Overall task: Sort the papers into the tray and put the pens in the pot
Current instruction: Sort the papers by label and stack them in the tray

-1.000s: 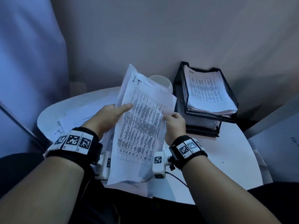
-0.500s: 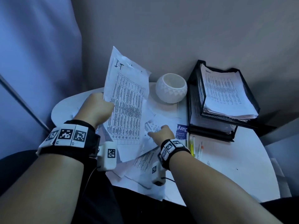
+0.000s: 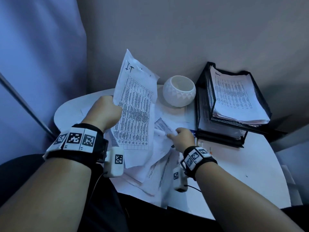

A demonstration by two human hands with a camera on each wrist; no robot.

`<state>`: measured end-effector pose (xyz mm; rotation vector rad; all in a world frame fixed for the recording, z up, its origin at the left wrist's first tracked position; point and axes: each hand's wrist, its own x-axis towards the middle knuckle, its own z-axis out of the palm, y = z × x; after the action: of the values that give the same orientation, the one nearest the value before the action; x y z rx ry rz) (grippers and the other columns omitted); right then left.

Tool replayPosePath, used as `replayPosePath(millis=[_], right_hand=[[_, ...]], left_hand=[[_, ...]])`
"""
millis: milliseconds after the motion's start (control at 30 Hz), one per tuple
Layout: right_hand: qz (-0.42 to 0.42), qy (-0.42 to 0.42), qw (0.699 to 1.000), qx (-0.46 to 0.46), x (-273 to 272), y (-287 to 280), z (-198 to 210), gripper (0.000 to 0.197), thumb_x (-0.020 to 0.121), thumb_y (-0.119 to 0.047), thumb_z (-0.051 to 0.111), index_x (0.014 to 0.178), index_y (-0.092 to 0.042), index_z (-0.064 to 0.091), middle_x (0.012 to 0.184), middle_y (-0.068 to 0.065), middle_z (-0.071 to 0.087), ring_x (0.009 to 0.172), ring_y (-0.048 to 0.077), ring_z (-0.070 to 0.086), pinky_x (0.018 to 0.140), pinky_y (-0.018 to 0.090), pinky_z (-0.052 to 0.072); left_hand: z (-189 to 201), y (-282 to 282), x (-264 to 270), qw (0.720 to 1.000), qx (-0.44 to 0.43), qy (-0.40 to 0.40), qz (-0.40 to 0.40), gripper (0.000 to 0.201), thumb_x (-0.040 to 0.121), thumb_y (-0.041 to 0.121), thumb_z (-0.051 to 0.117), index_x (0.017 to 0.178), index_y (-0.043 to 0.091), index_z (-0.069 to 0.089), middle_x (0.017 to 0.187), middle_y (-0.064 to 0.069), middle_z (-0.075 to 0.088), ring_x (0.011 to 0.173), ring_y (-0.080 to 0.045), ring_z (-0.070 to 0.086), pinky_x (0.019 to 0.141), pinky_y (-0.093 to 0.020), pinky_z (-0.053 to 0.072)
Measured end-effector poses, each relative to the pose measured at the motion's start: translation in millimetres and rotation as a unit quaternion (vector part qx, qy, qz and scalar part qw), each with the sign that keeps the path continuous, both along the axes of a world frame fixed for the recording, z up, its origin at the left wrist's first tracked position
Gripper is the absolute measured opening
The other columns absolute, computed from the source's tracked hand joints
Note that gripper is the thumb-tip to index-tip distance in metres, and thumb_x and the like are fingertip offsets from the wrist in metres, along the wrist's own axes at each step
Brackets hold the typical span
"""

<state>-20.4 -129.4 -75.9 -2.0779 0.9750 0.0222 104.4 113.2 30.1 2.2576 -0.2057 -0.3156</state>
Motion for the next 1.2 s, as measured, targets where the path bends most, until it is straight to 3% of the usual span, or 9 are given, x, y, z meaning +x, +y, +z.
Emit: replayPosePath(millis=[100, 267, 467, 633, 767, 933, 1067, 1133, 1200], right_hand=[[0.001, -0.013, 0.999, -0.043, -24, -28, 21, 0.034, 0.096, -0.035, 0.068, 0.11, -0.005, 0.072, 0.1, 0.009, 0.073, 0.095, 0.031, 0.07, 0.085, 0.042, 0.058], [-0.086, -0.161, 0.982, -0.047, -63, -68, 42, 0.019, 0.098, -0.031, 0.066, 0.096, -0.019, 0.081, 0.076, -0.008, 0.076, 0.073, 0.014, 0.071, 0.071, 0.037, 0.061], [-0.262, -0.373, 0.88, 0.132, -86, -85, 70, 0.019, 0.098, -0.017, 0.068, 0.08, -0.018, 0.073, 0.061, -0.012, 0.063, 0.051, 0.004, 0.049, 0.058, 0.027, 0.042], [-0.283, -0.391, 0.837, 0.255, -85, -67, 72, 0.01, 0.099, -0.016, 0.067, 0.099, -0.014, 0.077, 0.098, 0.011, 0.076, 0.088, 0.028, 0.065, 0.092, 0.053, 0.054], [-0.248, -0.333, 0.852, 0.318, -76, -35, 54, 0.013, 0.102, -0.012, 0.06, 0.104, -0.003, 0.069, 0.099, 0.019, 0.072, 0.084, 0.033, 0.068, 0.074, 0.046, 0.059], [-0.168, -0.276, 0.865, 0.383, -63, 0, 34, 0.019, 0.103, -0.011, 0.059, 0.115, 0.003, 0.063, 0.113, 0.024, 0.072, 0.094, 0.037, 0.069, 0.086, 0.052, 0.058], [-0.148, -0.267, 0.88, 0.364, -54, 8, 30, 0.012, 0.103, -0.004, 0.056, 0.106, 0.0, 0.067, 0.119, 0.027, 0.07, 0.098, 0.035, 0.069, 0.095, 0.057, 0.057], [-0.139, -0.256, 0.897, 0.333, -49, 7, 27, 0.012, 0.101, -0.005, 0.059, 0.103, 0.001, 0.069, 0.119, 0.031, 0.068, 0.102, 0.042, 0.069, 0.099, 0.062, 0.053], [-0.128, -0.245, 0.908, 0.314, -43, 7, 24, 0.011, 0.098, -0.007, 0.062, 0.1, -0.001, 0.072, 0.113, 0.029, 0.071, 0.108, 0.049, 0.067, 0.098, 0.064, 0.053]], left_hand=[[-1, -6, -6, 1.0, 0.0, 0.012, -0.016, 0.02, 0.091, 0.008, 0.051, 0.09, 0.01, 0.071, 0.092, -0.013, 0.073, 0.089, -0.038, 0.068, 0.072, -0.036, 0.052], [-3, -15, -14, 0.999, -0.007, 0.031, -0.031, 0.021, 0.093, 0.009, 0.049, 0.093, 0.012, 0.07, 0.092, -0.012, 0.073, 0.087, -0.036, 0.068, 0.072, -0.036, 0.052], [-5, -26, -27, 0.999, -0.039, 0.03, -0.008, 0.019, 0.091, 0.009, 0.048, 0.096, 0.012, 0.067, 0.095, -0.011, 0.071, 0.088, -0.035, 0.066, 0.075, -0.039, 0.052], [-2, -37, -37, 0.988, -0.144, 0.054, 0.022, 0.016, 0.098, 0.017, 0.052, 0.088, 0.016, 0.065, 0.089, -0.005, 0.071, 0.087, -0.036, 0.068, 0.077, -0.04, 0.055], [1, -45, -46, 0.962, -0.252, 0.108, 0.015, 0.025, 0.096, 0.033, 0.053, 0.106, 0.021, 0.073, 0.107, -0.009, 0.075, 0.101, -0.035, 0.071, 0.096, -0.063, 0.055], [2, -52, -50, 0.943, -0.301, 0.134, 0.053, 0.034, 0.107, 0.042, 0.045, 0.11, 0.02, 0.071, 0.102, 0.003, 0.08, 0.1, -0.02, 0.075, 0.091, -0.043, 0.06], [5, -42, -42, 0.942, -0.297, 0.149, 0.046, 0.077, 0.077, 0.086, 0.05, 0.12, 0.025, 0.068, 0.106, 0.004, 0.077, 0.097, -0.023, 0.072, 0.09, -0.043, 0.057], [3, -40, -38, 0.948, -0.292, 0.119, 0.038, 0.058, 0.082, 0.073, 0.064, 0.114, 0.026, 0.071, 0.104, 0.004, 0.076, 0.096, -0.024, 0.072, 0.089, -0.043, 0.058], [2, -37, -34, 0.963, -0.259, 0.068, 0.032, 0.016, 0.092, 0.032, 0.072, 0.105, 0.022, 0.073, 0.104, 0.005, 0.078, 0.099, -0.02, 0.074, 0.094, -0.048, 0.059]])
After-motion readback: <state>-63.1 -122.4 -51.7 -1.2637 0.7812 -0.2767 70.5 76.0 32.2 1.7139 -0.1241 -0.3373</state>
